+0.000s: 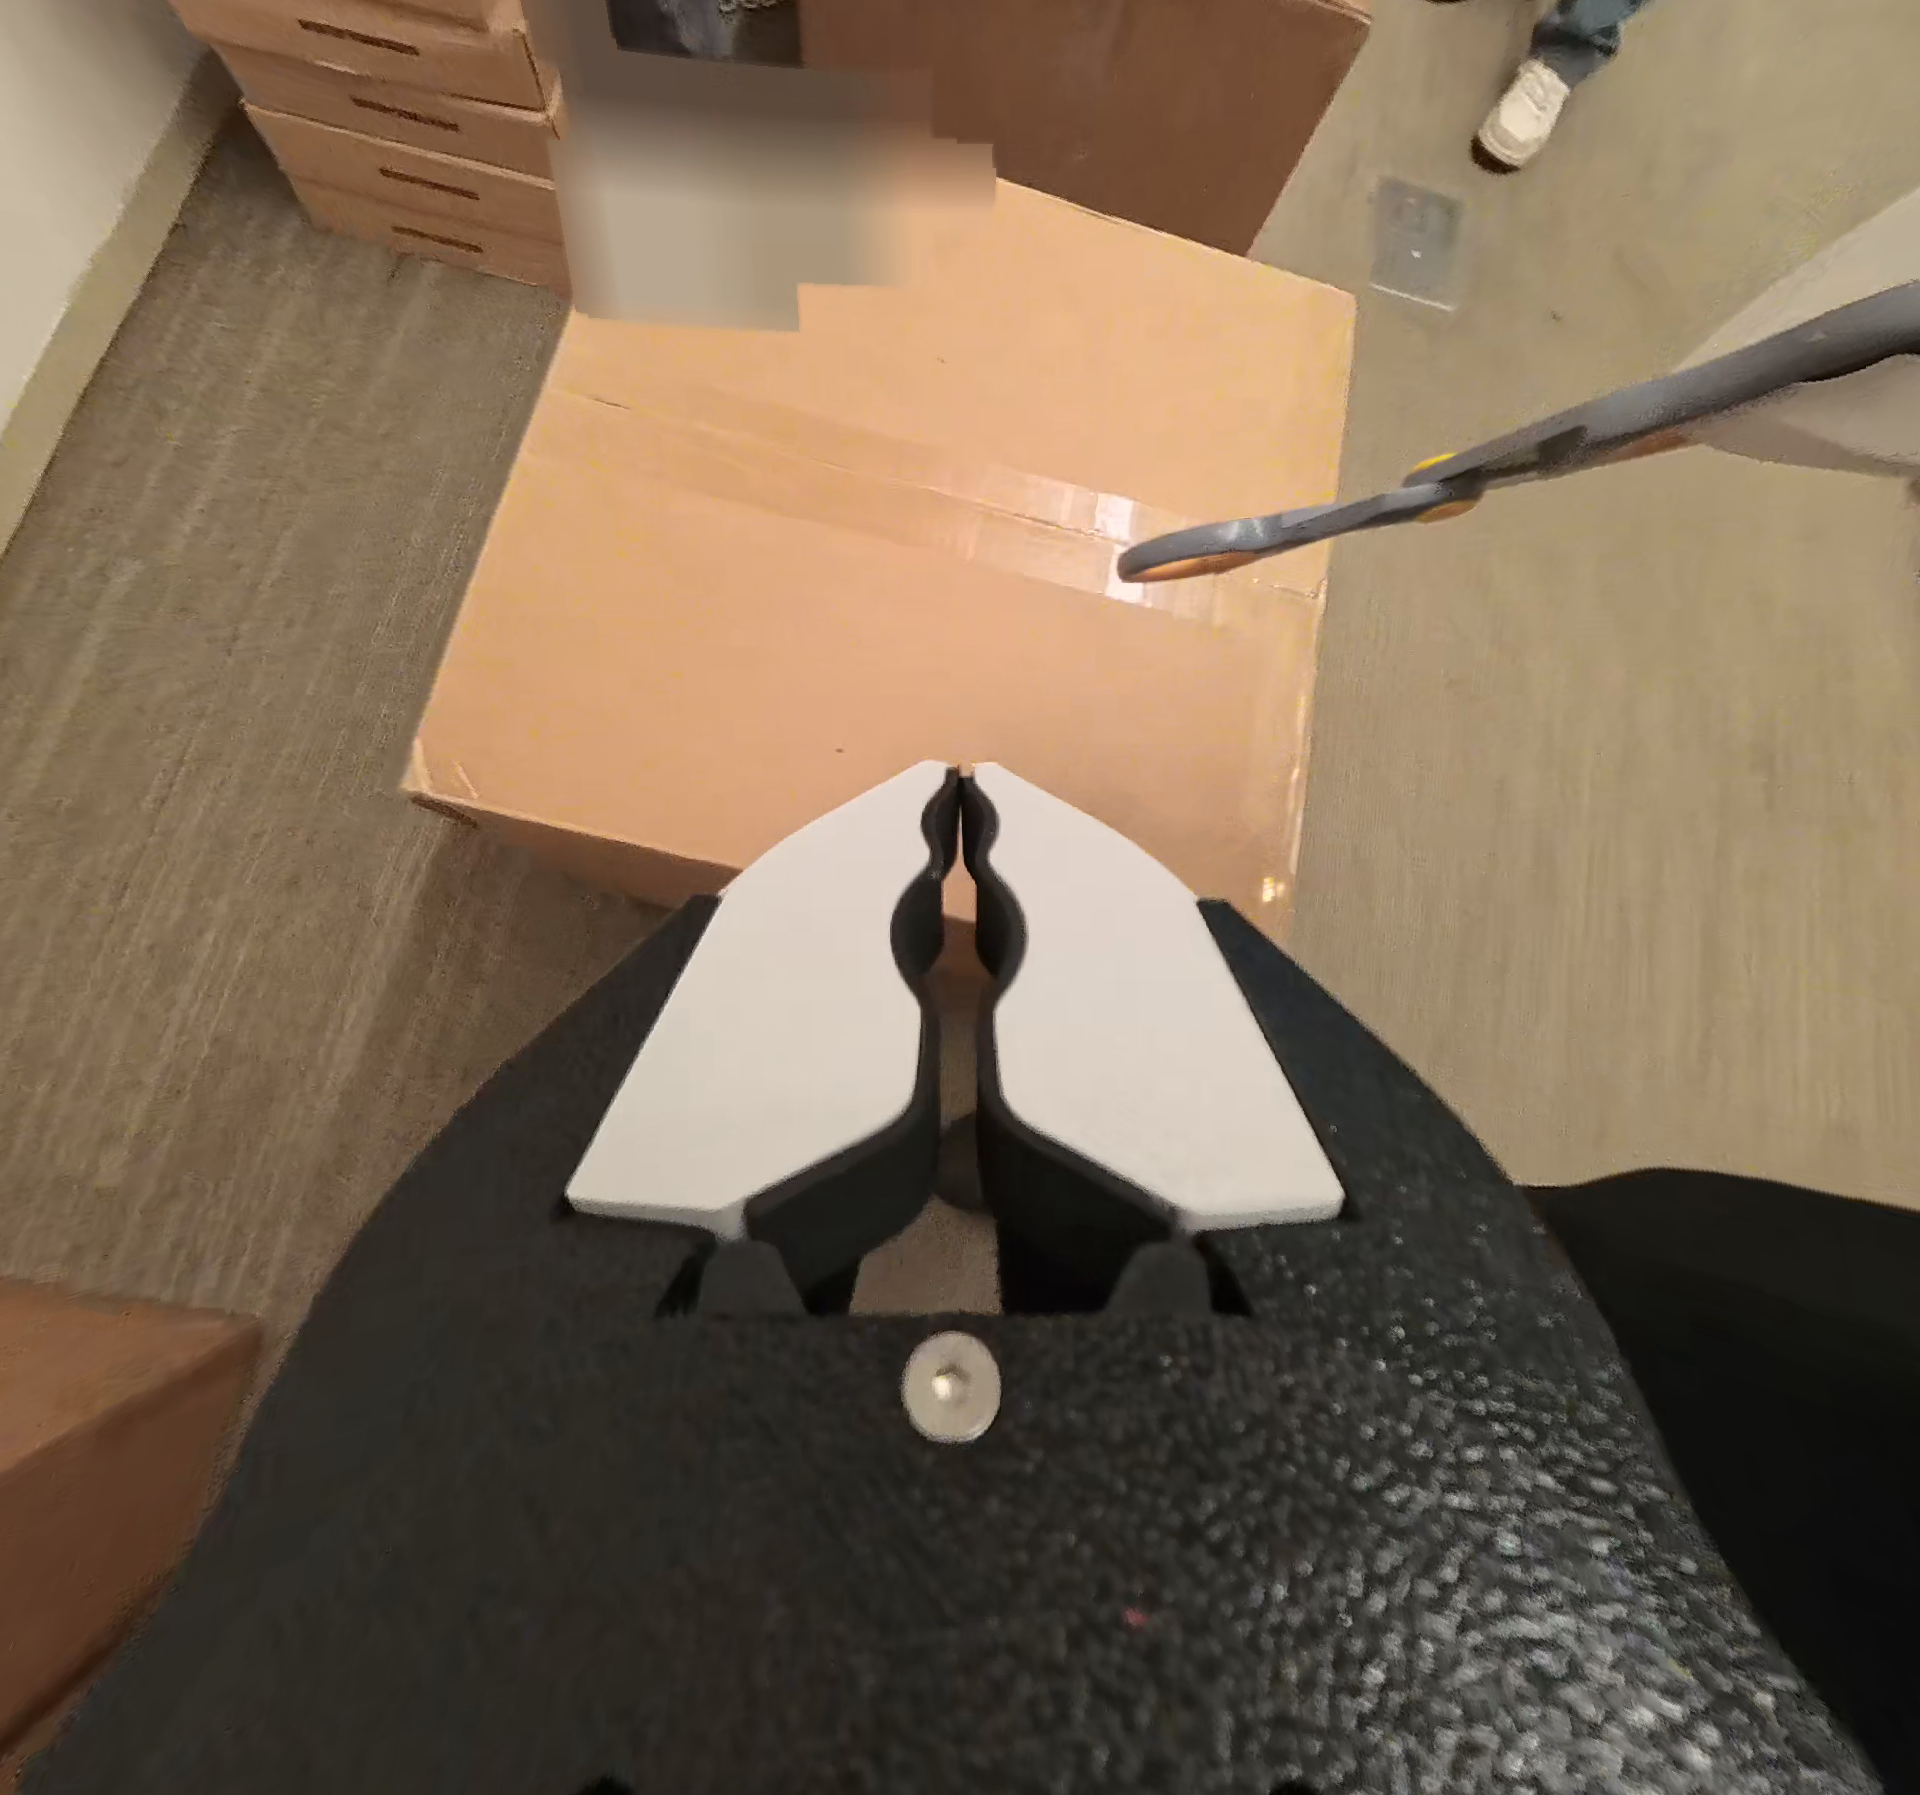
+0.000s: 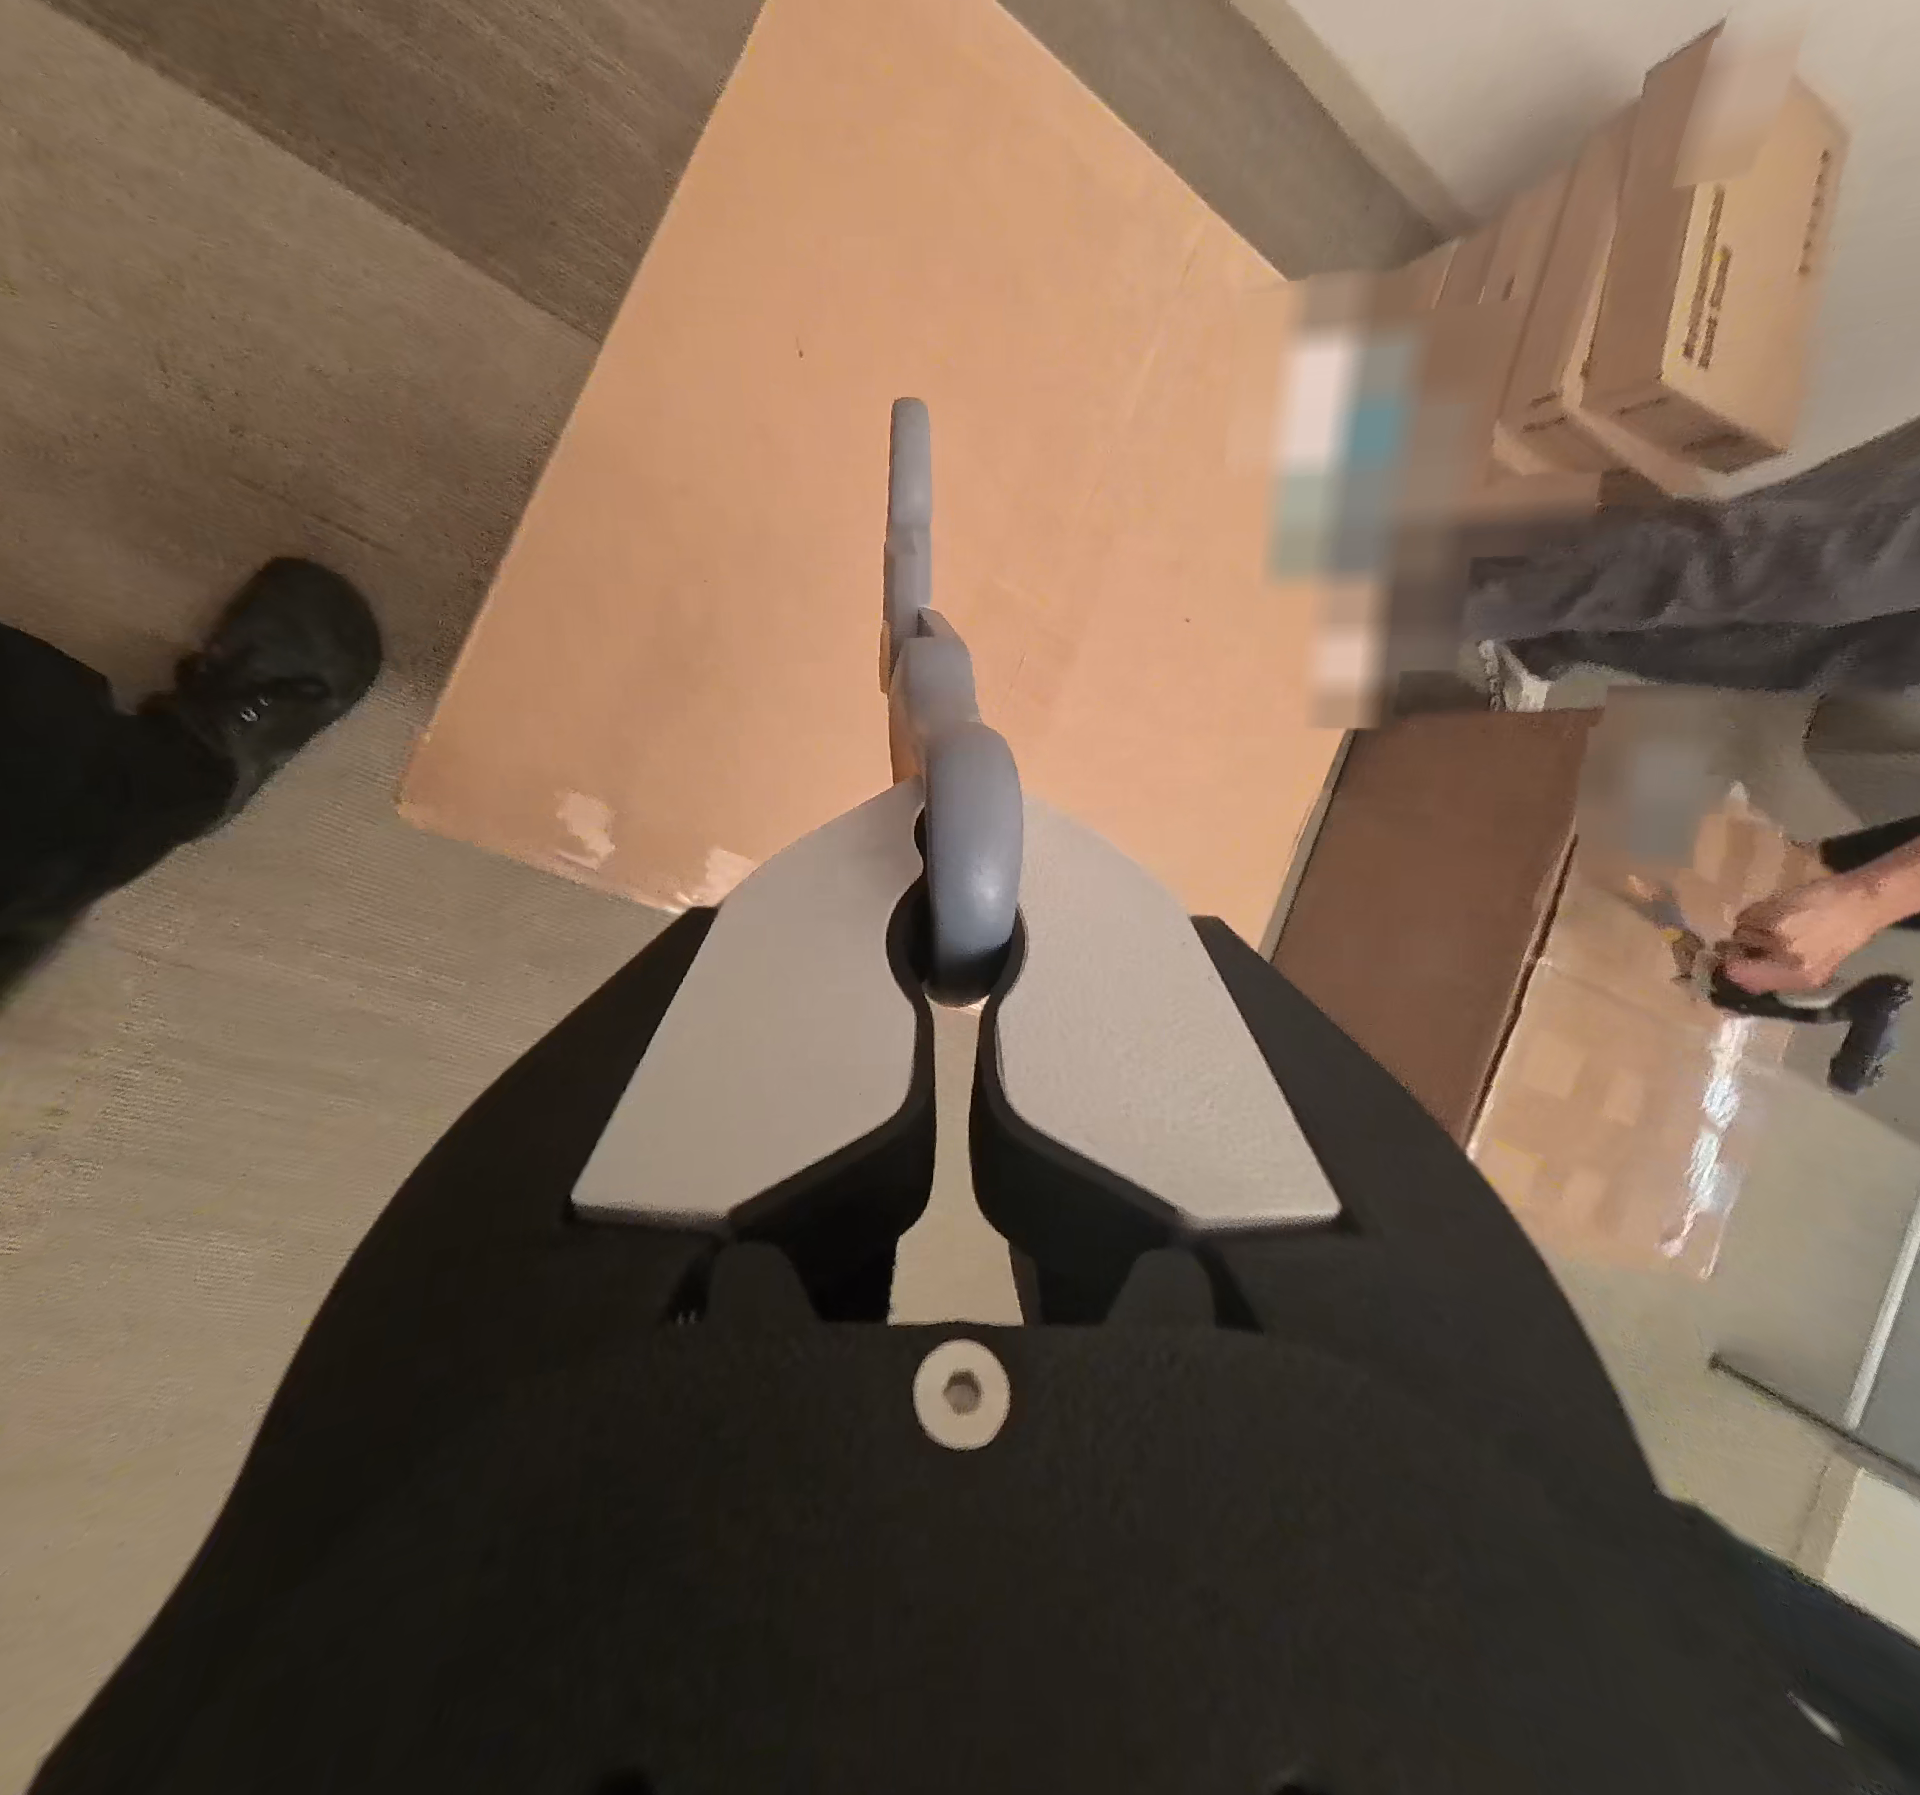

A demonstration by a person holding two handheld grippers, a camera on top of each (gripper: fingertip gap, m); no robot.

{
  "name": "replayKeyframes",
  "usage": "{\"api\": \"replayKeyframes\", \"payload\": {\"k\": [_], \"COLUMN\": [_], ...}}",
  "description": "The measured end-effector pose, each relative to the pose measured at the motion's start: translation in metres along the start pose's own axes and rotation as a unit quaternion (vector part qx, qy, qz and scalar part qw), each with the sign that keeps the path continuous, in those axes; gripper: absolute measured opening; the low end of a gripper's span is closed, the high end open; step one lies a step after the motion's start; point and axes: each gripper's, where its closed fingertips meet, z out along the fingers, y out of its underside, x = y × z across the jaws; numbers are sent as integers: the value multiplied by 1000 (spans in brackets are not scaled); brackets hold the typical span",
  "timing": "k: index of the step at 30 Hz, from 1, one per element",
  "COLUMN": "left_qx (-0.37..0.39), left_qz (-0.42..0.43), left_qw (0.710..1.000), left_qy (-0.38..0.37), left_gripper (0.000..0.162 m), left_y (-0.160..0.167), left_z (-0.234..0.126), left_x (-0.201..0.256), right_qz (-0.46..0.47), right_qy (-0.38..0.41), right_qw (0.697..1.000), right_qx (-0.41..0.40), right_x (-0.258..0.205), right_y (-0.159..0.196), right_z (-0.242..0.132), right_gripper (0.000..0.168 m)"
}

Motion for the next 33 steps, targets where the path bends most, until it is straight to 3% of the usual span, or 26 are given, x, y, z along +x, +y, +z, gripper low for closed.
{"api": "replayKeyframes", "payload": {"k": [10, 18, 25, 33], "left_qx": [-10, -39, -71, -128], "left_qz": [131, 264, 364, 443], "left_qw": [981, 924, 850, 759], "left_qy": [140, 273, 375, 460], "left_gripper": [0, 0, 0, 0], "left_y": [-54, -125, -176, -229], "left_z": [7, 28, 118, 209], "left_x": [-168, -263, -304, -330], "right_qz": [140, 297, 416, 510], "right_qy": [75, 143, 200, 249], "right_qw": [986, 939, 879, 807], "right_qx": [-58, -103, -122, -163], "right_x": [19, 35, 68, 135], "right_y": [-136, -240, -289, -302], "right_z": [51, 105, 180, 251], "right_gripper": [0, 0, 0, 0]}}
